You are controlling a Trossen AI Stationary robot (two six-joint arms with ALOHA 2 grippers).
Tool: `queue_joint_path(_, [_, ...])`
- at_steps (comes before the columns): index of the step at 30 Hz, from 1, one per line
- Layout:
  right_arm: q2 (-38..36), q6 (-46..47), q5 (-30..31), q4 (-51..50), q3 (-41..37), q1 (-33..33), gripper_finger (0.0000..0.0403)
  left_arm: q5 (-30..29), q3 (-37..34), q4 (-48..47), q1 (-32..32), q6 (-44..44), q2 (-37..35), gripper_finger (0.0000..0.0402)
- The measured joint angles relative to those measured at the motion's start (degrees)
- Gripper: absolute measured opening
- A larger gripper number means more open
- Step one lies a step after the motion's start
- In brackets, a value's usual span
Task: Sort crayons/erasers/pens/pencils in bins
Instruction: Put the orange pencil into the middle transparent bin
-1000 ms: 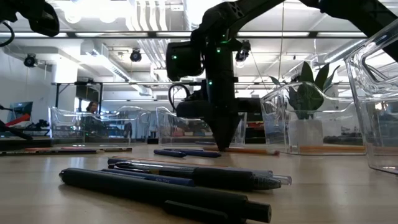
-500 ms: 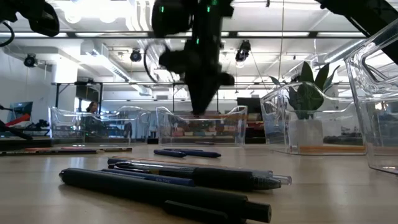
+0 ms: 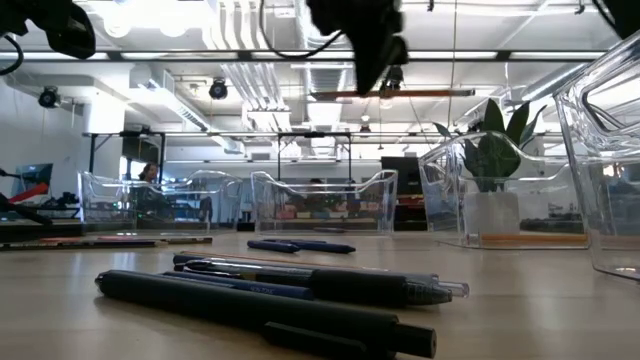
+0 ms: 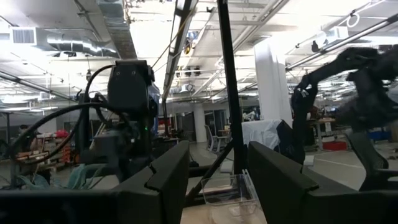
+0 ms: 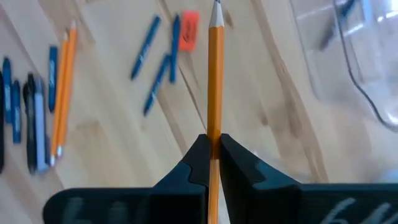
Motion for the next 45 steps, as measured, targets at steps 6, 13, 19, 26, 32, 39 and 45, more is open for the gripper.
queue_joint_path(6, [-12.3, 2.2, 1.5, 1.6, -13.2, 0.3, 0.0013, 0.0, 0.0, 0.0, 0.0, 0.0, 0.0, 0.0153])
queue_joint_path(13, [-23.6, 5.5, 3.1, 6.2, -29.1, 0.9, 0.0013, 0.0, 0.0, 0.0, 0.0, 0.0, 0.0, 0.0153])
queue_joint_path(19, [-30.0, 8.3, 3.6, 8.5, -40.6, 0.9, 0.0013, 0.0, 0.0, 0.0, 0.0, 0.0, 0.0, 0.0153])
queue_joint_path(26, [-34.5, 10.8, 3.4, 14.9, -51.5, 1.0, 0.0013, 0.0, 0.0, 0.0, 0.0, 0.0, 0.0, 0.0153])
queue_joint_path(32, [-34.8, 10.9, 3.0, 22.0, -58.1, 1.0, 0.0013, 0.0, 0.0, 0.0, 0.0, 0.0, 0.0, 0.0153])
queue_joint_path(39, [-34.8, 10.9, 3.0, 25.9, -62.7, 1.0, 0.0026, 0.0, 0.0, 0.0, 0.0, 0.0, 0.0, 0.0153])
queue_joint_path(45, [-33.5, 11.0, 3.0, 26.8, -64.1, 1.0, 0.0042, 0.0, 0.0, 0.0, 0.0, 0.0, 0.0, 0.0153])
